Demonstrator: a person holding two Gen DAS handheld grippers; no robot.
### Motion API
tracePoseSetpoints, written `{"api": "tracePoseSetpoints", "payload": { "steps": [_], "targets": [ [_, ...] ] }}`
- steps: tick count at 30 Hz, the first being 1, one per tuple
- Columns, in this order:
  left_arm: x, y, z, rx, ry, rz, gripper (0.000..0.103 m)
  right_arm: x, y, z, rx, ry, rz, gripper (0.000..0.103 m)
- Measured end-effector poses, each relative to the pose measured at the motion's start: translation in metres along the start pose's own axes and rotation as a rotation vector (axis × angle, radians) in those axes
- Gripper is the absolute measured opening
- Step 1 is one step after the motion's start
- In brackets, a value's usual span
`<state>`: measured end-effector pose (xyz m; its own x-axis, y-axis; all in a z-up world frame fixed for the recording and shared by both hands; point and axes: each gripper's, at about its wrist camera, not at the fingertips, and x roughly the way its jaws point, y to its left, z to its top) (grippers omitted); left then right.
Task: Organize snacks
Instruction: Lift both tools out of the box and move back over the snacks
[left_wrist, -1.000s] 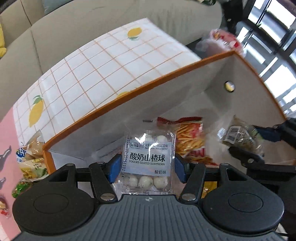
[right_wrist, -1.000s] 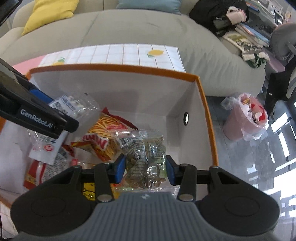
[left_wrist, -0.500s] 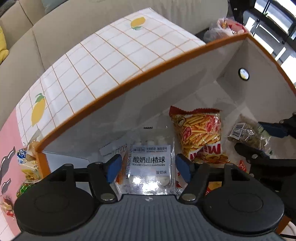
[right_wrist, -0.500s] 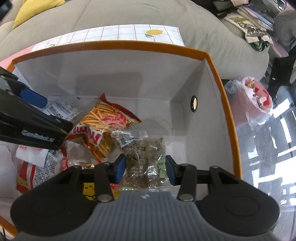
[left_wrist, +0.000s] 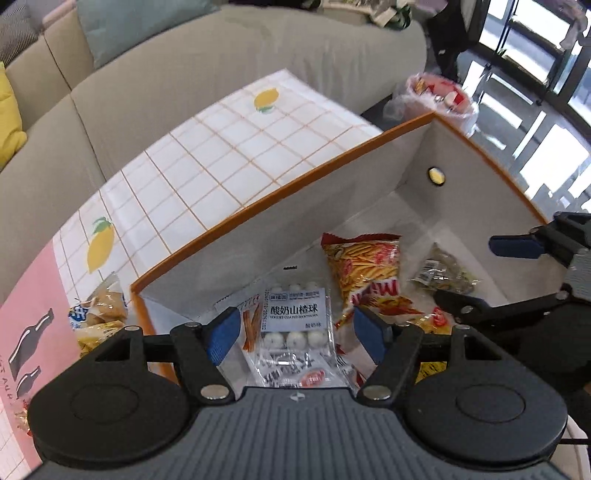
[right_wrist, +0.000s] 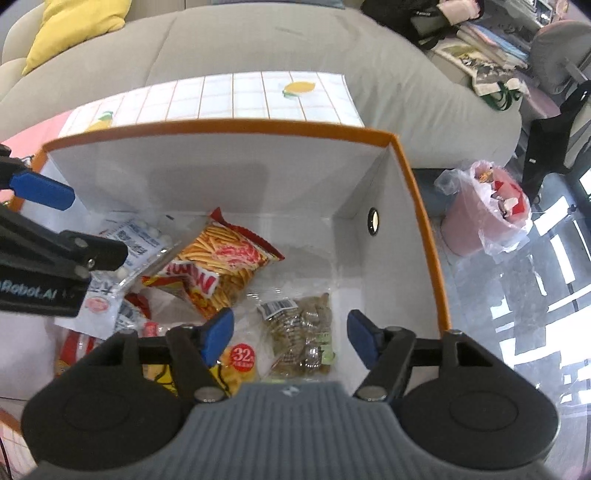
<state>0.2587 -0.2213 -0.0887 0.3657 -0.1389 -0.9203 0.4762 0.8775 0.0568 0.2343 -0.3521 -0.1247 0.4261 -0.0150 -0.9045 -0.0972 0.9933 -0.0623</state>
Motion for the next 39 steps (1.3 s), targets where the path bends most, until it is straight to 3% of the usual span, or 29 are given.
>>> {"api": "tracePoseSetpoints", "payload": {
  "steps": [6,8,15,18,20,30,39],
  "targets": [
    [-0.047,0.015,-0.021,-0.051,-0.130,-0.028,0.082,-0.033,0.010,-0.007,0.045,-0.053,0.017,0.068],
    [-0.062,0.020,-0.029,-0.067,-0.173,-0.022,0.080,-0.045,0.016,-0.009,0.066,-0.079,0.027,0.075],
    [-0.112,0.038,-0.073,-0.131,-0.344,0.011,0.079,-0.099,0.055,-0.025,0.101,-0.250,0.095,0.081],
    [-0.124,0.047,-0.096,-0.168,-0.401,0.014,0.079,-0.116,0.075,-0.034,0.115,-0.324,0.118,0.090],
    [-0.129,0.054,-0.113,-0.180,-0.431,0.049,0.079,-0.122,0.090,-0.039,0.113,-0.353,0.120,0.091],
    [-0.140,0.106,-0.183,-0.390,-0.480,0.223,0.079,-0.125,0.152,-0.058,0.094,-0.417,0.112,0.091],
    [-0.123,0.147,-0.217,-0.437,-0.397,0.279,0.079,-0.115,0.201,-0.057,0.051,-0.453,0.152,0.097]
  ]
}}
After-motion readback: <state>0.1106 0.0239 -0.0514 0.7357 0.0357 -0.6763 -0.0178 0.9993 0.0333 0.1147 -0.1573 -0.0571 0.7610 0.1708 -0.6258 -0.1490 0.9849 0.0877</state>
